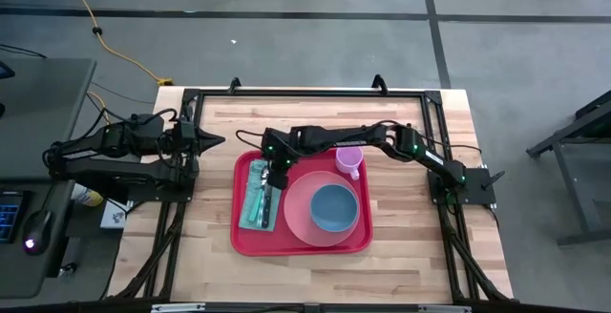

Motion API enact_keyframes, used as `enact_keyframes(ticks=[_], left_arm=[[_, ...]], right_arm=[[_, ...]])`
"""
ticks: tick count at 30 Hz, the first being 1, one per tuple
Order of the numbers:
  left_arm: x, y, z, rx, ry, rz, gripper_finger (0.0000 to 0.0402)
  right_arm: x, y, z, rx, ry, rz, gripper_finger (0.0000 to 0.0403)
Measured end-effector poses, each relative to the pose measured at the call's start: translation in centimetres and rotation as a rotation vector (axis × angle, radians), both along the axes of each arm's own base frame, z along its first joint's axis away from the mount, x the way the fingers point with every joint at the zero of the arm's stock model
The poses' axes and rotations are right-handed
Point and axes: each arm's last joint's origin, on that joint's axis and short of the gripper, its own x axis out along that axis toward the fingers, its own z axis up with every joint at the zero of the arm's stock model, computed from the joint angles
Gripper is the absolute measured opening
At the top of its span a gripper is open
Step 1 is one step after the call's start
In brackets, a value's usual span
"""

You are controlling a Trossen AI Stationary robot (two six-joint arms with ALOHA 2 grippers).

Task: Set up tray
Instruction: Put the light green spoon on top of the blue napkin to the left of the light blue fork

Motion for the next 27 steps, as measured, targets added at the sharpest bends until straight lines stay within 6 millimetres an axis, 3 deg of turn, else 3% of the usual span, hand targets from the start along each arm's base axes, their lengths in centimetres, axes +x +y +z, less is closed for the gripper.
enact_keyframes(ticks=[27], left_arm=[[0.0,0.0,-0.1,-0.001,0.008,-0.001,0.0037]], right_arm=[[0.6,0.1,-2.2,0.073,0.019,-0.052,0.0]])
